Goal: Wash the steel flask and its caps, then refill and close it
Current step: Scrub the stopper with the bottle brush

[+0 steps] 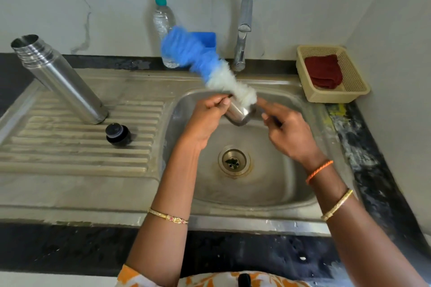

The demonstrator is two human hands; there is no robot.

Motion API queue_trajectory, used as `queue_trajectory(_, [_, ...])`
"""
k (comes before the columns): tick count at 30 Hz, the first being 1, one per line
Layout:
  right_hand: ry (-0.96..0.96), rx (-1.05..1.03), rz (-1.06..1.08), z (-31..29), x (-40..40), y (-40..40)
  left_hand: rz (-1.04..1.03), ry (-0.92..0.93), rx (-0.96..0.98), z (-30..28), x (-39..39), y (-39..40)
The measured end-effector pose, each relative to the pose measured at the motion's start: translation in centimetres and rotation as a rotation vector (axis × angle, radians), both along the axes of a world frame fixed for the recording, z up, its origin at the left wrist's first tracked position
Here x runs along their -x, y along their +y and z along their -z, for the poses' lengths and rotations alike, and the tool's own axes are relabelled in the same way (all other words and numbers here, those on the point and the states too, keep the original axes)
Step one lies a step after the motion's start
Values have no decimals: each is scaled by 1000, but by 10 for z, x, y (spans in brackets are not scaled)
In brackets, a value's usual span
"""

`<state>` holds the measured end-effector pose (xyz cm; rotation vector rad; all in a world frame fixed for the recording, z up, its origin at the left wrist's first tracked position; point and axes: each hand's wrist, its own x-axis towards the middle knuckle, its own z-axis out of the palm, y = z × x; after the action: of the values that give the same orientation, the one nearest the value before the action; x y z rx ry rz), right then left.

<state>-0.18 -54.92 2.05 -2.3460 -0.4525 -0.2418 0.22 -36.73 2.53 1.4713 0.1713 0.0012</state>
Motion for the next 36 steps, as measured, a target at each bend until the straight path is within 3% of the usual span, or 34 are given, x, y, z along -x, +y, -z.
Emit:
queue_trajectory(4, [340, -248, 1, 0, -19, -1, 59, 28, 439, 6, 8, -1])
queue_trajectory(7, [379, -196, -1, 5, -12, 0, -10, 82, 729, 4, 8, 6])
queue_trajectory(9, [333, -258, 67, 13, 1, 7, -42, 98, 803, -2, 7, 5])
queue_trajectory(13, [279, -622, 271, 36, 36, 32, -79, 134, 864, -13, 6, -12])
queue_trajectory(17, [229, -726, 334, 57, 51, 33, -212, 174, 878, -8, 3, -10])
queue_trajectory(21, [106, -640, 276, 68, 52, 22, -300, 304, 799, 10, 0, -5])
queue_trajectory(24, [-41, -438, 120, 77, 58, 17, -247, 384, 777, 21, 4, -8])
queue_trajectory(27, [2, -335, 36, 80, 56, 18, -190, 430, 774, 30, 8, -8])
queue_trajectory(36, [106, -390, 22, 80, 49, 22, -211, 459, 753, 39, 5, 6])
